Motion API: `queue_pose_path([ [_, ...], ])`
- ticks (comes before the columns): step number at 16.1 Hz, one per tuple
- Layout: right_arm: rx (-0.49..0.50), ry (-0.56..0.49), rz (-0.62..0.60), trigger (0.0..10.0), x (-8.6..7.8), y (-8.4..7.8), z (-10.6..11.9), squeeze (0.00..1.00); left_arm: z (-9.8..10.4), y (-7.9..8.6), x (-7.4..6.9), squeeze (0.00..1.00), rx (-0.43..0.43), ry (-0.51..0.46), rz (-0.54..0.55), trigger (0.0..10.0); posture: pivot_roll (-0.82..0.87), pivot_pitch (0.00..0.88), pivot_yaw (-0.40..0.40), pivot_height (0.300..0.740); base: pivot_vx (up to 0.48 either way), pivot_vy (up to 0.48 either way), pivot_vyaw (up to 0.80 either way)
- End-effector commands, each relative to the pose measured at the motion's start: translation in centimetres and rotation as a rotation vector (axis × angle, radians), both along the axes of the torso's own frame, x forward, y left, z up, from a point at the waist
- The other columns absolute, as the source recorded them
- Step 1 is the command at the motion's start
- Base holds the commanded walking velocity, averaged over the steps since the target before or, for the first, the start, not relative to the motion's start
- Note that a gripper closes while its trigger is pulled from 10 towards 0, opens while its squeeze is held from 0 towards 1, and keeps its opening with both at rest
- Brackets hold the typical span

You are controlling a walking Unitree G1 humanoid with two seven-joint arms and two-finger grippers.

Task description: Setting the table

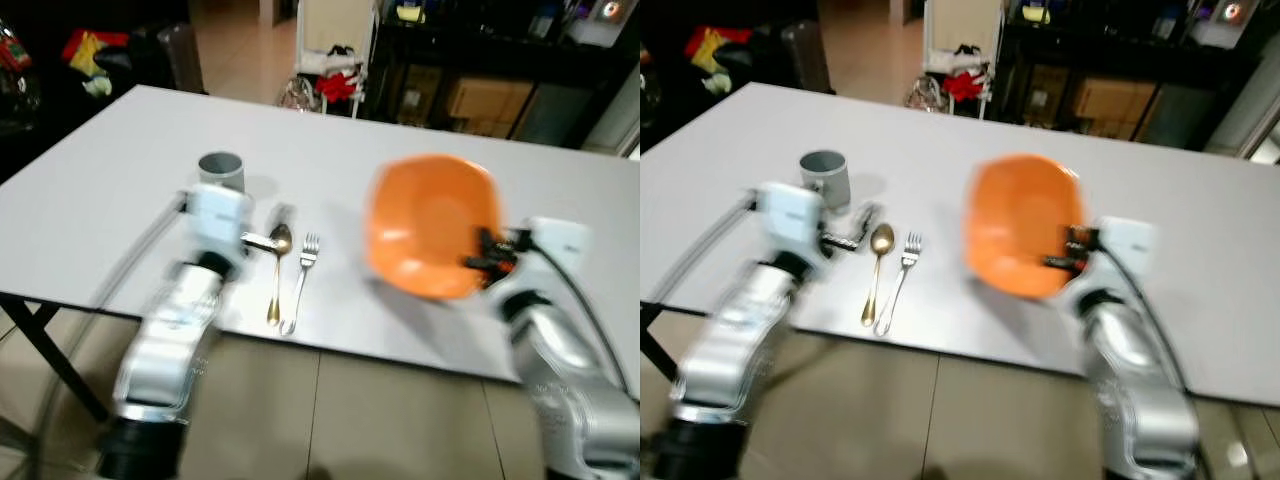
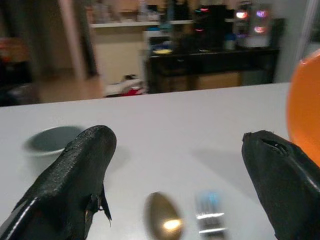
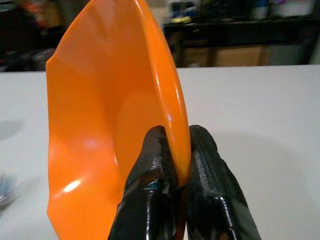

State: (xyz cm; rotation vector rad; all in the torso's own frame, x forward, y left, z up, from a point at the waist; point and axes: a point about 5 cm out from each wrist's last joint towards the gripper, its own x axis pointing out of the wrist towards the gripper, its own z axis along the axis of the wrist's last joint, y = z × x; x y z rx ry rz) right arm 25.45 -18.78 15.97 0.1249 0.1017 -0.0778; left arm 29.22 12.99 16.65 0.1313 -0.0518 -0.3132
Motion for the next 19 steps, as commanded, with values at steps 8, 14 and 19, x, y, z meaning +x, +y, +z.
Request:
queue_pose_path([
  [8,0.016,-0.071,0.017,10.0,0.0,0.6,1.2,0.00,0.2,0.8,0.1,0.00,0.023,-0.005,0.016,10.0,0.04,0.000,-0.082,0.740,0.308,0.000,-0.37],
  [14,0.069,-0.090,0.080,10.0,0.8,1.0,1.5,0.00,0.6,1.5,0.2,0.00,0.040,-0.022,0.040,10.0,0.07,0.000,-0.087,0.740,0.251,0.000,0.00],
  [19,0.284,0.044,0.160,10.0,3.3,2.0,0.1,0.00,0.6,2.9,0.0,0.00,0.116,-0.001,0.014,10.0,0.09,0.000,-0.068,0.740,0.000,0.000,0.00],
])
